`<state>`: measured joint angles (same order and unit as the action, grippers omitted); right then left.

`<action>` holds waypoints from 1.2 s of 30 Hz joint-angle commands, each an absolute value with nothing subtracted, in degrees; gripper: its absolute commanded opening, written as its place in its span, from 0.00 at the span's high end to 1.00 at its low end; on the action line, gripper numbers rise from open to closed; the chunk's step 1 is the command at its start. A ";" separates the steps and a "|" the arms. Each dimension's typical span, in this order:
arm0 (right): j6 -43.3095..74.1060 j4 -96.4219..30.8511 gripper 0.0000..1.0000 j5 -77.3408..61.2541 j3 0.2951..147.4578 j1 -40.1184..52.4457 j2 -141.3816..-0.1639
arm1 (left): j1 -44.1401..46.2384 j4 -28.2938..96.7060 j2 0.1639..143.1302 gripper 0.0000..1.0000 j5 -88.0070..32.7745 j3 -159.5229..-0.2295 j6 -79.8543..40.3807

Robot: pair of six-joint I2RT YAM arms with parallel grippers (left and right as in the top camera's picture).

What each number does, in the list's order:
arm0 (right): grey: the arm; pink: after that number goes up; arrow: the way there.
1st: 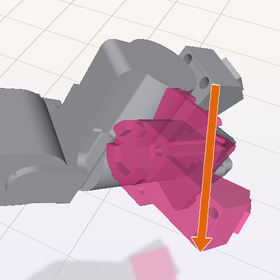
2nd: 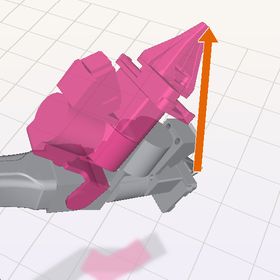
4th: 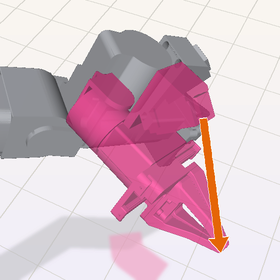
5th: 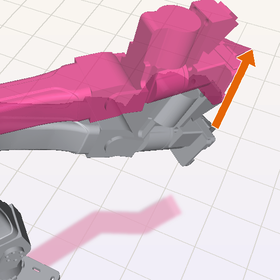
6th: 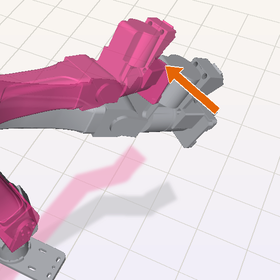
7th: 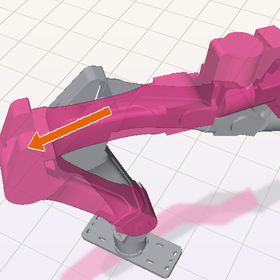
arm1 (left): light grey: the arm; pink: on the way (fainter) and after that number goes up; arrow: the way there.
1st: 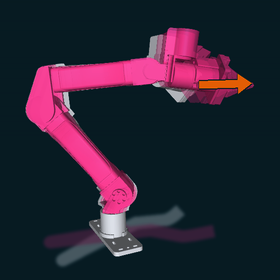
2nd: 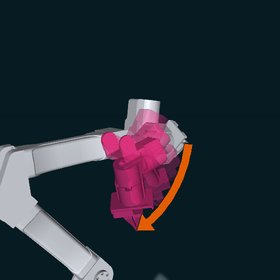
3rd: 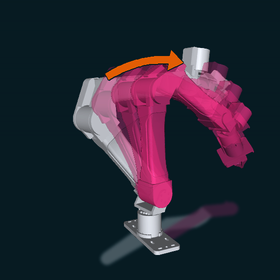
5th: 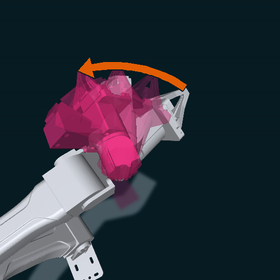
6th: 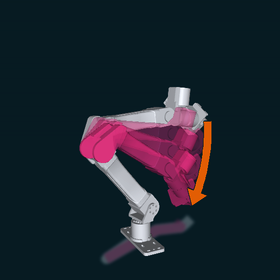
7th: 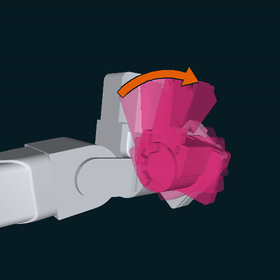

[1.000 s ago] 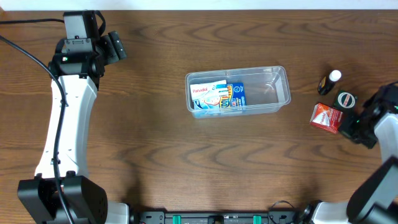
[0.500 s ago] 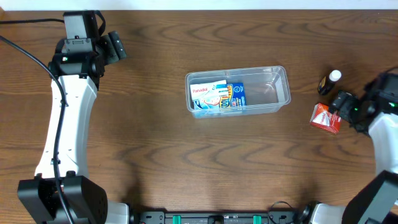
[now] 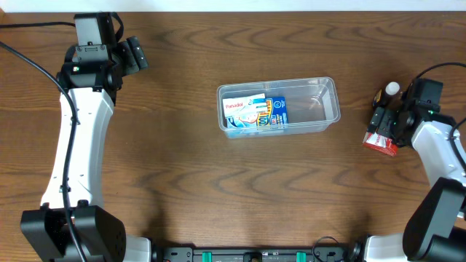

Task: Pack container
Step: 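Lower the right gripper and close it on the ActiFast box, then lift the ActiFast box and carry it left over the container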

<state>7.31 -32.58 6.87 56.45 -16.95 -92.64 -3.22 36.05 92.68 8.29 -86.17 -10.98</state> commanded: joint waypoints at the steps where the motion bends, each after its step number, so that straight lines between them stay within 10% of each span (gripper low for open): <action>1: 4.05 -30.11 0.01 6.13 54.43 -16.47 -94.37 | -3.42 36.23 91.83 0.02 8.38 -87.18 -11.92; 24: 1.23 -16.27 0.01 1.69 44.95 -17.34 -95.66 | -3.42 36.23 91.83 0.02 8.38 -87.18 -11.92; 36: 1.21 -18.39 0.20 2.35 44.99 -17.26 -92.68 | -3.42 36.23 91.83 0.02 8.38 -87.18 -11.92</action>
<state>1.67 -17.50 2.04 45.17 -17.04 -94.80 -3.22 36.05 92.66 8.32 -86.17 -10.98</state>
